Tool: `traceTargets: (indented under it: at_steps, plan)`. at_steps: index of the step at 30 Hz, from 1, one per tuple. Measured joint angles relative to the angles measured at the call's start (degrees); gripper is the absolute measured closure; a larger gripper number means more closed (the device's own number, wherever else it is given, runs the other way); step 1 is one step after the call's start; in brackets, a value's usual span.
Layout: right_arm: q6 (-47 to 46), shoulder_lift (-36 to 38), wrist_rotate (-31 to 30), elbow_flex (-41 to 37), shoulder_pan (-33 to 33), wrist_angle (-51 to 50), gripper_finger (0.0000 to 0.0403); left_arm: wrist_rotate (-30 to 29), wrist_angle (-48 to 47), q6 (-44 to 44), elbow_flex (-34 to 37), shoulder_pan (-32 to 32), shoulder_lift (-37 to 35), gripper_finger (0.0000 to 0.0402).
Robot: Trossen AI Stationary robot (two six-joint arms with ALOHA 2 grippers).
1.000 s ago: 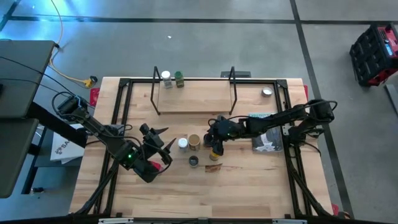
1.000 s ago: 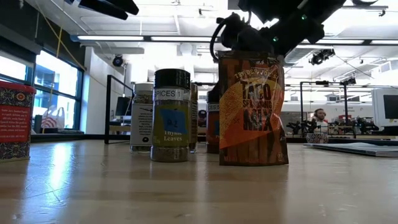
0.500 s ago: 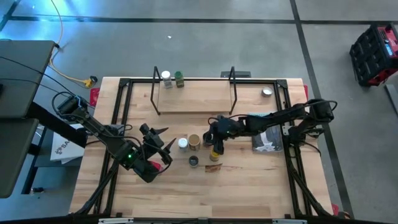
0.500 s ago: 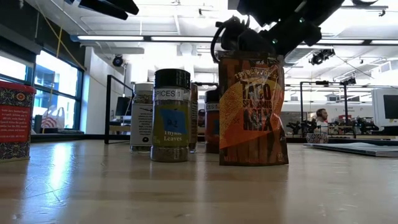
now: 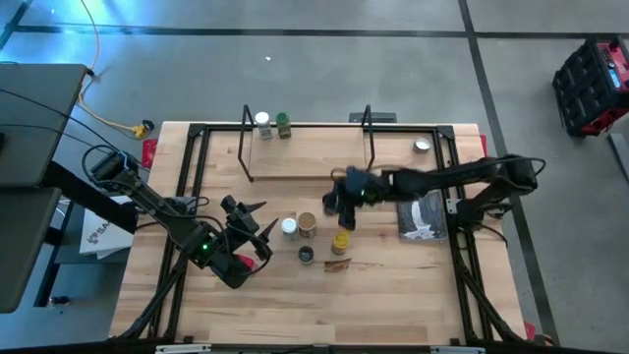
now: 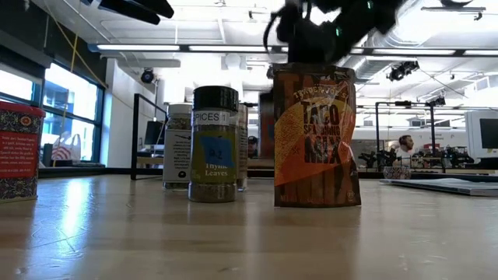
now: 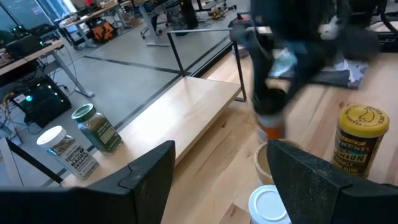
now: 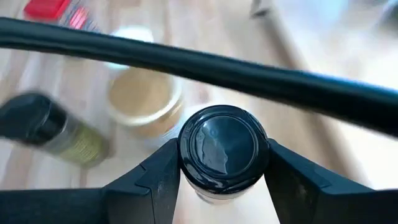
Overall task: Shelf spices
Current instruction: Put the top black seasoning bottle on the shelf
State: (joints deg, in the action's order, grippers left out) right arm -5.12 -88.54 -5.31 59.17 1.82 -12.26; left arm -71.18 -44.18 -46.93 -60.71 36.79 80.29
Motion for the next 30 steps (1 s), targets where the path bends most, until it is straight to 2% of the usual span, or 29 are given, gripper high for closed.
traceTargets:
  at_steps: [3,8,15,18,25,30]
  plan:
    - [3.84,2.20,-1.74,5.81,3.70,-6.70,0.0212,0.02,0.34,0.06,0.00,0.01,0.00,0.0154]
    - [9.80,3.92,0.04,15.01,13.55,-11.87,0.0212,0.08,0.31,0.08,0.00,-0.01,0.28,0.0154]
    - [11.09,0.13,12.04,19.31,30.63,-9.44,0.0212,-0.07,0.37,0.14,0.00,0.00,0.55,0.0154]
    - [10.09,-3.70,14.50,19.24,35.65,-7.37,0.0212,-0.15,0.44,0.51,0.00,-0.10,0.55,0.0154]
    - [10.07,-13.52,16.46,19.18,40.71,-2.25,0.0212,-0.10,0.44,0.56,0.00,-0.81,0.55,0.0154]
    - [10.09,-16.94,17.76,19.18,41.63,-1.14,0.0212,-0.07,0.44,0.58,0.00,-0.82,0.55,0.0154]
